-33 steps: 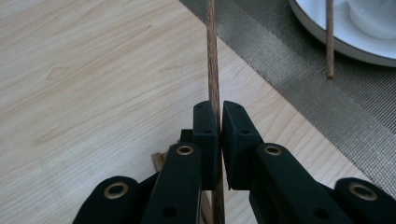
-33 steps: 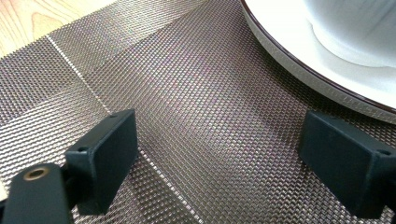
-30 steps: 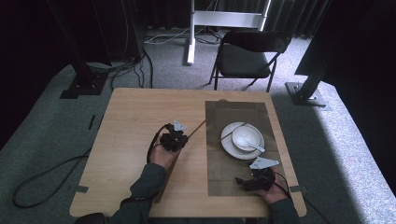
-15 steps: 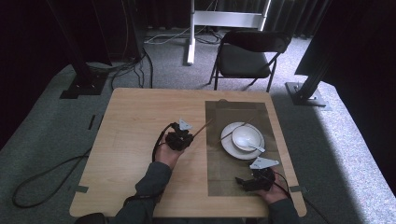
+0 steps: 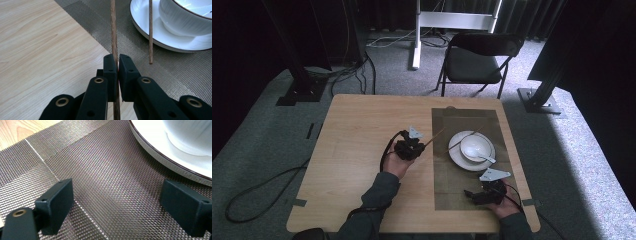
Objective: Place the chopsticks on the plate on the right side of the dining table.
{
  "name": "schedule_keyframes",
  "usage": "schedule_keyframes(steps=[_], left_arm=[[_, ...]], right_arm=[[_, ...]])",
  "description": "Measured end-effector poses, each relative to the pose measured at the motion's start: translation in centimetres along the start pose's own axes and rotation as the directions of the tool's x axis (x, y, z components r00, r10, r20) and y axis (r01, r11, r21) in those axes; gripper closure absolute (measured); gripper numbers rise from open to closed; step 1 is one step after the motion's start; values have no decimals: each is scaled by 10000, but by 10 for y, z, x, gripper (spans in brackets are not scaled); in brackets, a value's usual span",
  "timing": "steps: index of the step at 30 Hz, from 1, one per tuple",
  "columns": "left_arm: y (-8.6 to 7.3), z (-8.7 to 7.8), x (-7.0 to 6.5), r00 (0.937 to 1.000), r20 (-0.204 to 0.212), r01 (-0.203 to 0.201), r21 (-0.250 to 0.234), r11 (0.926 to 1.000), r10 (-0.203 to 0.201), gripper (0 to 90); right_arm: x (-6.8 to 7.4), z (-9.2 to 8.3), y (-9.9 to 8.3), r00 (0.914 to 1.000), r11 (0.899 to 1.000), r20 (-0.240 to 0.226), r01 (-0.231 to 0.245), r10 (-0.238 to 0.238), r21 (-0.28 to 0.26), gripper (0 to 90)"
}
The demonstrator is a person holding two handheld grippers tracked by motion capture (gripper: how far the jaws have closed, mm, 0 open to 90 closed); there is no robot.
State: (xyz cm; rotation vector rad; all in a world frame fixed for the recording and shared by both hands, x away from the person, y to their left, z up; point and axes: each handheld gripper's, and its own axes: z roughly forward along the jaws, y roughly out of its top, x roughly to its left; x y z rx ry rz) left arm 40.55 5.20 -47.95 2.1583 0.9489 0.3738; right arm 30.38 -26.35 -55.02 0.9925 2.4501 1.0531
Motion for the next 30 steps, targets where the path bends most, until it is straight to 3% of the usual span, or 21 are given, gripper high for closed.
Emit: schedule_keyframes(steps=[6, 14, 30], left_arm=[[4, 5, -2, 9999, 100, 36, -86, 10000, -35, 850], [10, 10, -6, 9994, 223, -260, -69, 9996, 262, 850], [21, 16, -10, 9983, 318, -481, -113, 9988, 484, 850]], right_arm=[[0, 0, 0, 10000, 10000, 0, -1, 1, 5, 113], [0, 0, 0, 10000, 10000, -1, -1, 1, 1, 114], [0, 0, 0, 10000, 10000, -4, -6, 6, 0, 113]])
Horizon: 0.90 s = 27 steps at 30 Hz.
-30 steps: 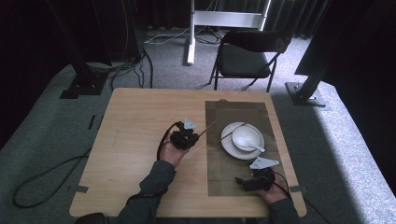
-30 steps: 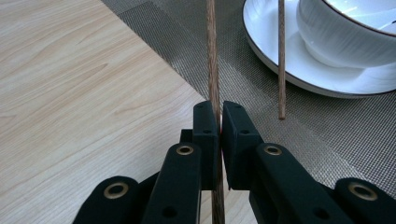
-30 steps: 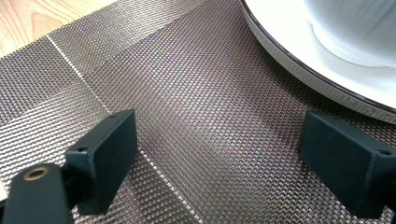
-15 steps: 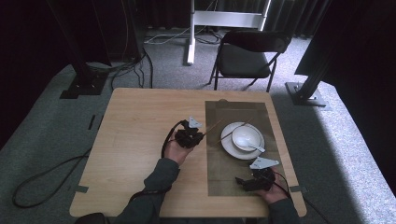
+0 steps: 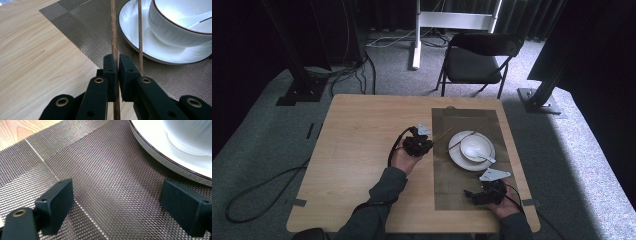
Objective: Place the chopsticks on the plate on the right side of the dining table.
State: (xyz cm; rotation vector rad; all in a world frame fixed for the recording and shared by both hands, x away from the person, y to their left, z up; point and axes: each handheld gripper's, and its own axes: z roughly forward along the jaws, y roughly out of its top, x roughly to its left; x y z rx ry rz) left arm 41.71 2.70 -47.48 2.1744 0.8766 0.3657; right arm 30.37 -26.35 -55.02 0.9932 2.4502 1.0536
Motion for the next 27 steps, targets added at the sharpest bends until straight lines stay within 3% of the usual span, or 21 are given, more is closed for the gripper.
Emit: schedule_keyframes(steps=[27], left_arm=[[17, 14, -5, 9995, 272, -139, -73, 9999, 141, 850]], right_arm=[[0, 0, 0, 10000, 10000, -2, -3, 3, 0, 113]])
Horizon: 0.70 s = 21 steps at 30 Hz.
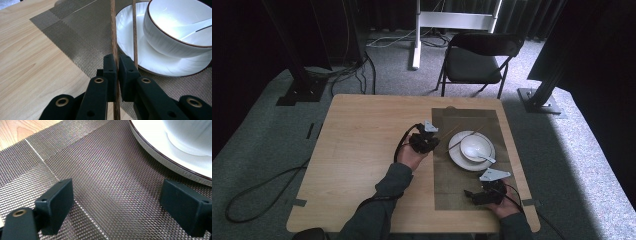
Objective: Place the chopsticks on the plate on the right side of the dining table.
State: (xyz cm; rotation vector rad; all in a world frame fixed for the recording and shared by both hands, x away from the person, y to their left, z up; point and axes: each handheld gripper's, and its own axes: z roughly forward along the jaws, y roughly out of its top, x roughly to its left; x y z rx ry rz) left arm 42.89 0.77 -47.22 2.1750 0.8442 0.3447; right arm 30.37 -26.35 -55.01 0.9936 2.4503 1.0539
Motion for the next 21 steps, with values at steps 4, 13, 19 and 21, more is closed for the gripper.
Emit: schedule_keyframes(steps=[4, 13, 19, 21], left_arm=[[3, 3, 0, 10000, 42, -65, 15, 10000, 65, 850], [9, 9, -4, 9998, 179, -100, -67, 9999, 101, 850], [11, 15, -7, 9995, 295, -135, -34, 9999, 136, 850], [12, 16, -7, 9993, 323, -164, -56, 9999, 165, 850]], right_arm=[[0, 0, 0, 10000, 10000, 2, 9, -9, 2, 113], [0, 0, 0, 10000, 10000, 3, 7, -7, -5, 113], [0, 0, 0, 10000, 10000, 5, 20, -20, -9, 113], [0, 0, 0, 10000, 10000, 3, 18, -18, -9, 113]])
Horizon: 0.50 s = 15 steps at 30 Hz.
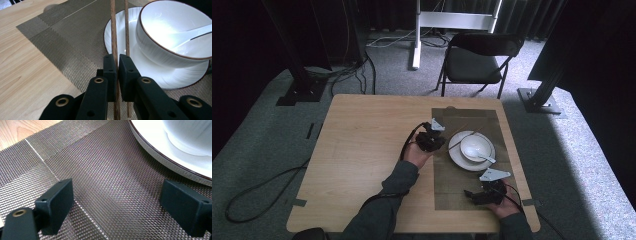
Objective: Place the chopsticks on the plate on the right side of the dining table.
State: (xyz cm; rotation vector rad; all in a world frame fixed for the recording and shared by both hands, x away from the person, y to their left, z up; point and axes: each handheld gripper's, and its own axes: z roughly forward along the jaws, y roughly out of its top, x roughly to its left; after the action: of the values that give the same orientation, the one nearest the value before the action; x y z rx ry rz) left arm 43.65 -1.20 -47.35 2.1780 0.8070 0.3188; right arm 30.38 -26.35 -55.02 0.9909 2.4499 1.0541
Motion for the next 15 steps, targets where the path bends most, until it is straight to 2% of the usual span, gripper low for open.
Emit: schedule_keyframes(steps=[15], left_arm=[[13, 14, 1, 9999, 71, -131, -46, 9999, 131, 850]], right_arm=[[0, 0, 0, 10000, 10000, 0, -4, 4, 2, 113]])
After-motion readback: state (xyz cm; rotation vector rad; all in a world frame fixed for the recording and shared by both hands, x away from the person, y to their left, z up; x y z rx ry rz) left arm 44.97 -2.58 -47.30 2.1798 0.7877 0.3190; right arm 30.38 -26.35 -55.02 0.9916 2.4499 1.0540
